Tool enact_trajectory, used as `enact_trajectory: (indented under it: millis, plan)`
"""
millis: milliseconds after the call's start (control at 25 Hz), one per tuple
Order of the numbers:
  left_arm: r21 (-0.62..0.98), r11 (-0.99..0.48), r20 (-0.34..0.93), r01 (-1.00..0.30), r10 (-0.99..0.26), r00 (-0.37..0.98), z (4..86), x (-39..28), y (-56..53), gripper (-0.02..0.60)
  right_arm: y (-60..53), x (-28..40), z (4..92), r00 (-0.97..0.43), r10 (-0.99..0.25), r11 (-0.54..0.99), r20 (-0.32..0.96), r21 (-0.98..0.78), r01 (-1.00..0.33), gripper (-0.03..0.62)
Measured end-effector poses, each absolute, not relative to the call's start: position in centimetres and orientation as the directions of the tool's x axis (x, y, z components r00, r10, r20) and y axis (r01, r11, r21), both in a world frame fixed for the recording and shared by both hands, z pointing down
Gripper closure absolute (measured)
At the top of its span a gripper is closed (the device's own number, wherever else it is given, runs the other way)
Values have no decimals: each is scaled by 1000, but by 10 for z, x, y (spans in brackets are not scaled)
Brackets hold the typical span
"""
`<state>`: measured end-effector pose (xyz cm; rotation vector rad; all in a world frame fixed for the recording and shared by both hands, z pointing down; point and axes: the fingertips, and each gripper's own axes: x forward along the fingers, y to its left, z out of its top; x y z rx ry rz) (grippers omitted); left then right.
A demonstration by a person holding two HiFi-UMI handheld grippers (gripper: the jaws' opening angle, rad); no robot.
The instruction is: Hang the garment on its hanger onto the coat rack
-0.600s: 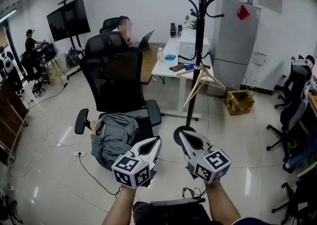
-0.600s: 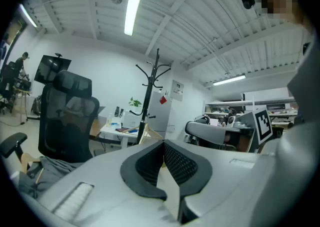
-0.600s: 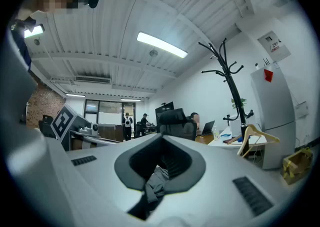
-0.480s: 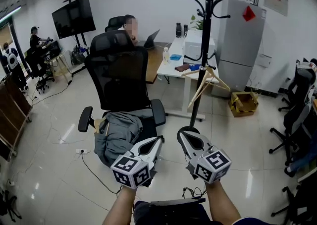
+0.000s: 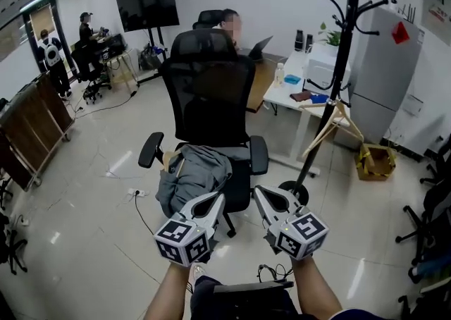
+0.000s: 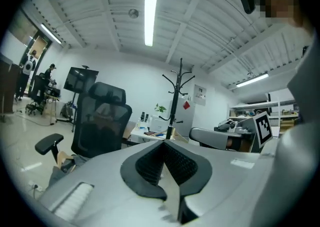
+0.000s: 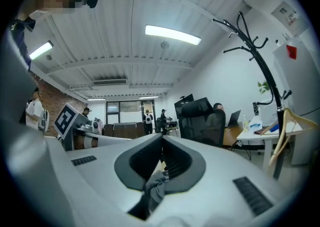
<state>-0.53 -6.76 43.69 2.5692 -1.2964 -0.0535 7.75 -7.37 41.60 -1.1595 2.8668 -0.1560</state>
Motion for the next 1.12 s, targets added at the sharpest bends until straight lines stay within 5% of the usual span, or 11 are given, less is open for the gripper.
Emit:
enact_trajectory:
  millis: [640, 1120]
  plan:
    - [270, -338, 166, -902, -906, 389, 466, -107, -66, 581, -93, -25, 434, -873, -486, 863, 40, -132, -487, 594]
    - [335, -310, 174, -890, -908, 382, 490, -176, -141, 581, -160, -86, 452, -872, -480, 863, 100, -124, -489, 594]
